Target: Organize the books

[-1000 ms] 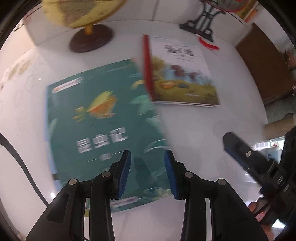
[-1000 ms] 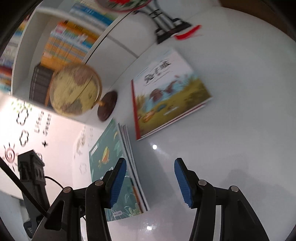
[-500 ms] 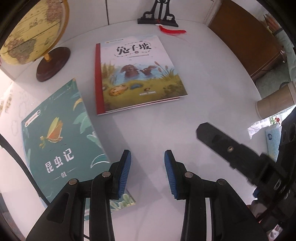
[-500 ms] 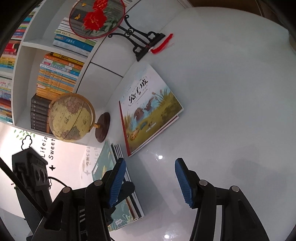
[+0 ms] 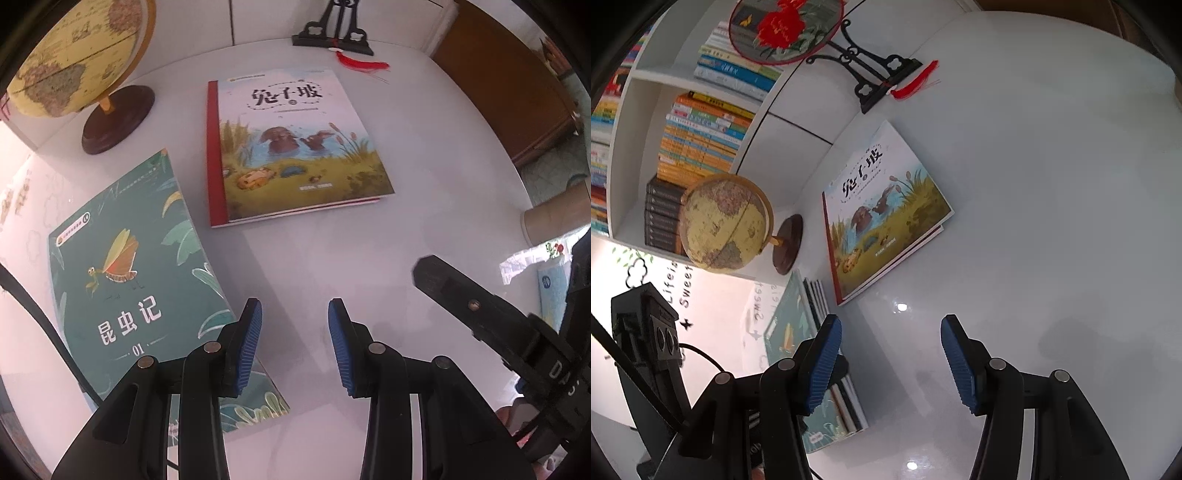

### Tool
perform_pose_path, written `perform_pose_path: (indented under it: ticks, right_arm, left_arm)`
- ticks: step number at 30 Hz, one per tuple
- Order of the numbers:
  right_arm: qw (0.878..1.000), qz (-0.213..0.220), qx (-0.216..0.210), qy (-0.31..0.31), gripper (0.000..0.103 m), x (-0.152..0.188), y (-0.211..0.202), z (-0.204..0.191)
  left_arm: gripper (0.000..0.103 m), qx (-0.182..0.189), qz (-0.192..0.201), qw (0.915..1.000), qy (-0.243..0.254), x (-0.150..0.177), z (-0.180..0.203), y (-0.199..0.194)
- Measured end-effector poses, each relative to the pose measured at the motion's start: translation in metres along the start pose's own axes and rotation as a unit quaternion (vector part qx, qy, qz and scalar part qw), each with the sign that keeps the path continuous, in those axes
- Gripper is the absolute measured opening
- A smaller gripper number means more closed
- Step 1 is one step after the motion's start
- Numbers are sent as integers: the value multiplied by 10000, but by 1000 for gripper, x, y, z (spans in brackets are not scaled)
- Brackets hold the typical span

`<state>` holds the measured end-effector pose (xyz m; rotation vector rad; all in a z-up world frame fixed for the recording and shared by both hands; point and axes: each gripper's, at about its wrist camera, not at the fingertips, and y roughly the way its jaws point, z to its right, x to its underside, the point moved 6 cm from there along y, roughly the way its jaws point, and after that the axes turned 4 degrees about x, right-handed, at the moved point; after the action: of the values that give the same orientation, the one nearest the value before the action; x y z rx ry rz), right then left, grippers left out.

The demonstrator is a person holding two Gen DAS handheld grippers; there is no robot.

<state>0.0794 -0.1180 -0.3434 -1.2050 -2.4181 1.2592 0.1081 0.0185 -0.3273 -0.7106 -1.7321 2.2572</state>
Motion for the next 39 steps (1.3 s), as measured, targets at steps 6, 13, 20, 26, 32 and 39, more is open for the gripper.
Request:
perform_pose_path:
  ticks: [6, 13, 20, 26, 32, 39]
  right_arm:
    - [9990, -127, 247, -362, 55, -11, 2, 9]
    - [9934, -401, 517, -938, 55, -45, 11, 34]
    - [9770, -592, 428, -2003, 55, -95, 55, 15]
    - [9566, -724, 323, -2806, 55, -121, 102, -1]
    - [9404, -609, 140, -3343, 59, -124, 118, -14]
    - [9388, -845, -68, -3339, 61, -121, 125, -22]
  left_arm:
    - [35, 306, 189, 9976, -589, -10, -14, 3]
    - [50, 232, 503, 9944, -895, -41, -34, 16]
    - [65, -106, 899, 9864, -1369, -97, -55, 50]
    - [72, -435, 1184, 9713, -2018, -120, -56, 74]
    - [89, -683, 1385, 9642, -2155, -133, -50, 81]
    - [99, -1023, 1162, 9680, -1973, -141, -44, 92]
